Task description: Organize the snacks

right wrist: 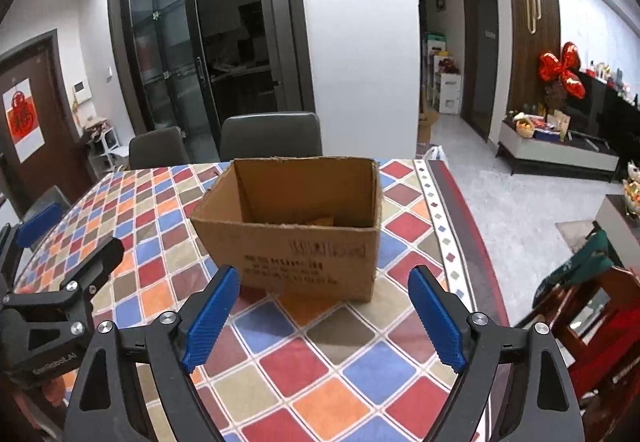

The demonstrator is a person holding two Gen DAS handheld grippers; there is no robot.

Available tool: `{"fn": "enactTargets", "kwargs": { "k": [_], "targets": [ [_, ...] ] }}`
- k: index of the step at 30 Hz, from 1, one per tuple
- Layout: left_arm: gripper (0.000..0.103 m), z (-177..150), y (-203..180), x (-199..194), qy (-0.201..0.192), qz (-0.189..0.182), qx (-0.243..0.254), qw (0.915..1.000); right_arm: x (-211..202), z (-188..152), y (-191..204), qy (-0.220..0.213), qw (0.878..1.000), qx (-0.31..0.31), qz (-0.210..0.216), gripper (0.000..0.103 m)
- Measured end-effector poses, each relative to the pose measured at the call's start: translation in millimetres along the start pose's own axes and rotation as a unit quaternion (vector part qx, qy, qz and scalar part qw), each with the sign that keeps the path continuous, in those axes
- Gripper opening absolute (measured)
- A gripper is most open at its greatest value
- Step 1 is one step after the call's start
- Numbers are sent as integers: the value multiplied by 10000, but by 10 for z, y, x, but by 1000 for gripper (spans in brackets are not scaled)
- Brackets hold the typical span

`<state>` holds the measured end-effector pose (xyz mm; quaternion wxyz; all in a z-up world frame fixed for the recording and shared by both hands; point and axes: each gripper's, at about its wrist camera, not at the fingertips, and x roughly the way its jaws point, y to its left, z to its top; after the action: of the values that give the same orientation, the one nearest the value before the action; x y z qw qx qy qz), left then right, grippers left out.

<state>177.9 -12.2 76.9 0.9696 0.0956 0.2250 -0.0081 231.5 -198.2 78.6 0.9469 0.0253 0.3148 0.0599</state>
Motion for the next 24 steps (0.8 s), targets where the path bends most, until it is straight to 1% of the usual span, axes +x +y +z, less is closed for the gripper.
{"fn": "enactTargets", "kwargs": {
  "k": [4,7,11,16,24],
  "targets": [
    [103,-156,-10,-74,62,-69,-74,9999,-80,-206,40,-55,9997,-170,-152,87],
    [103,-261,-37,-130,82,-142,-150,9998,-119,-342,56,-61,9995,-268,-145,87],
    [103,-362,-70,-215,40,-169,-134,9998,-182,-488,54,-132,9997,-216,-46,87],
    [103,-465,-110,-302,-70,-204,-106,9997,-226,-635,34,-123,9998,-143,-14,87],
    [103,-549,-158,-378,-100,-326,-36,9994,-327,-755,-3,-192,9998,-28,36,87]
  ]
}}
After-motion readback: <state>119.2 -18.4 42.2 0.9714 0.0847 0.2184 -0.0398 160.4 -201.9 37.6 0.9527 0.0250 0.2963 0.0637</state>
